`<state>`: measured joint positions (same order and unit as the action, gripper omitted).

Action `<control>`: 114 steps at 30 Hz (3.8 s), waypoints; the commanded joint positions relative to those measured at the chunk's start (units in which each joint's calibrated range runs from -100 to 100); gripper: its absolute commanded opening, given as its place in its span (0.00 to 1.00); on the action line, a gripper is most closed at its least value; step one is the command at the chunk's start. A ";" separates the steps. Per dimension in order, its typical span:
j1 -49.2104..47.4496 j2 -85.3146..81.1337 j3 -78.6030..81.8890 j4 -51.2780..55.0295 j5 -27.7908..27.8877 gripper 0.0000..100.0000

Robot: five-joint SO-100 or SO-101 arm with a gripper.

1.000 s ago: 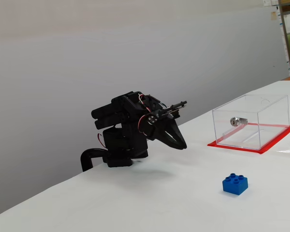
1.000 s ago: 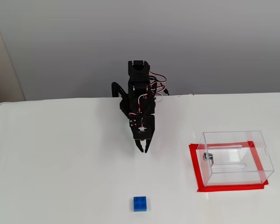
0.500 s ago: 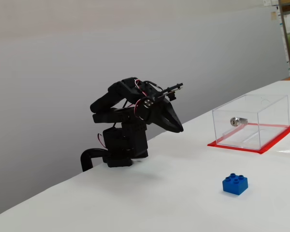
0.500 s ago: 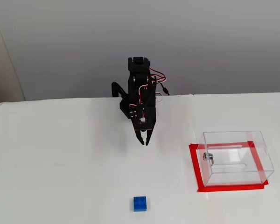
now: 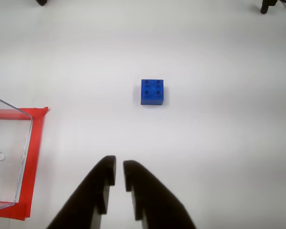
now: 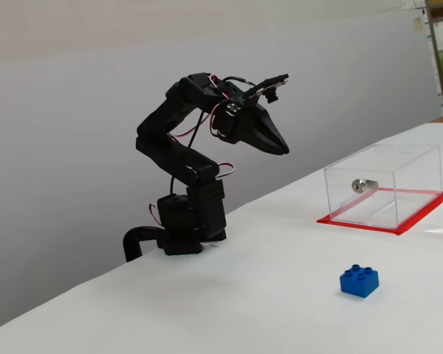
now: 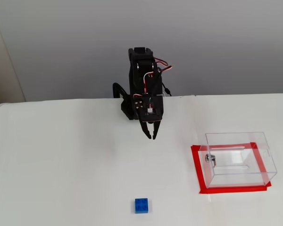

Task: Pick the blue lego brick and place it into the transparent box

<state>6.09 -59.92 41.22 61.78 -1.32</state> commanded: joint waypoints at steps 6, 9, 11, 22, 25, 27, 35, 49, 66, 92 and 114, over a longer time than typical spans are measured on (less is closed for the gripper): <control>-0.36 11.68 -15.09 0.10 -0.19 0.02; -0.36 15.83 -18.34 0.10 -0.19 0.02; -0.36 18.89 -20.69 0.10 -0.19 0.02; -2.21 36.88 -35.52 0.01 0.17 0.02; -3.17 41.71 -39.14 0.10 0.22 0.02; -3.17 44.09 -40.59 0.18 0.28 0.02; -4.20 47.82 -42.85 0.18 0.17 0.02; -1.91 49.78 -43.03 0.18 -0.30 0.02; 12.58 49.95 -43.03 0.18 -2.65 0.02; 13.24 62.67 -49.27 -0.69 1.89 0.21; 4.08 73.96 -48.99 -10.17 2.94 0.35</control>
<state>10.68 14.00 -5.21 52.53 1.37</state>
